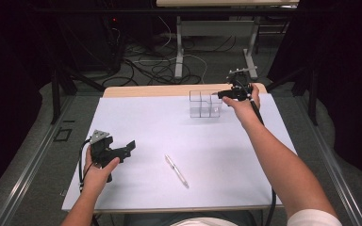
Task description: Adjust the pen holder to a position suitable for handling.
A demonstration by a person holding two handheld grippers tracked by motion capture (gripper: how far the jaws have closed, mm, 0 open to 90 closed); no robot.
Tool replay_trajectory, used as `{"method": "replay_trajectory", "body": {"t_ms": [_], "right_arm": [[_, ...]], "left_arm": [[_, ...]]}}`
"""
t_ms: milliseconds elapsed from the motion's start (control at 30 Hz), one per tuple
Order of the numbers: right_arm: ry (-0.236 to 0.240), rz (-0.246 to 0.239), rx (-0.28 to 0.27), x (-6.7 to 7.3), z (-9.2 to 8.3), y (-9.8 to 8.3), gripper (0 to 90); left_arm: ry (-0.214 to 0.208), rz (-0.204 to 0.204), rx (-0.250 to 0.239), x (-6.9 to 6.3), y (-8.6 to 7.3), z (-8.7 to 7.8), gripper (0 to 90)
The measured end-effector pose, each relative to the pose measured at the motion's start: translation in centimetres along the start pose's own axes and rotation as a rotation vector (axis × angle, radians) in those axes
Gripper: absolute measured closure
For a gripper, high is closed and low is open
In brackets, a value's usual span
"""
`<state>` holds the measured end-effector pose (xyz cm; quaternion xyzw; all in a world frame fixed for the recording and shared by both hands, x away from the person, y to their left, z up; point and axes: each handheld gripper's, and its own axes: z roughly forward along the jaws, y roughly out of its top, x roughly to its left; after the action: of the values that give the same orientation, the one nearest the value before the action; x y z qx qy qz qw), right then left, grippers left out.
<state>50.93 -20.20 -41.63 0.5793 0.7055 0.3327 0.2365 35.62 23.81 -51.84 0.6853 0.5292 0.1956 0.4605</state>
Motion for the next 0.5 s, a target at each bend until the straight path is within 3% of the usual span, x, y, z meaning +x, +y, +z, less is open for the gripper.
{"method": "replay_trajectory", "body": {"t_ms": [233, 500], "right_arm": [[-0.013, 0.02, 0.03, -0.2, 2.3, 0.4, 39.3], [-0.018, 0.033, 0.013, 0.0, 3.7, 1.0, 46.2]], "left_arm": [[0.004, -0.01, 0.007, 0.3, -0.3, -0.1, 0.1], [0.012, -0.023, -0.002, 0.4, -0.5, -0.6, 0.1]]}}
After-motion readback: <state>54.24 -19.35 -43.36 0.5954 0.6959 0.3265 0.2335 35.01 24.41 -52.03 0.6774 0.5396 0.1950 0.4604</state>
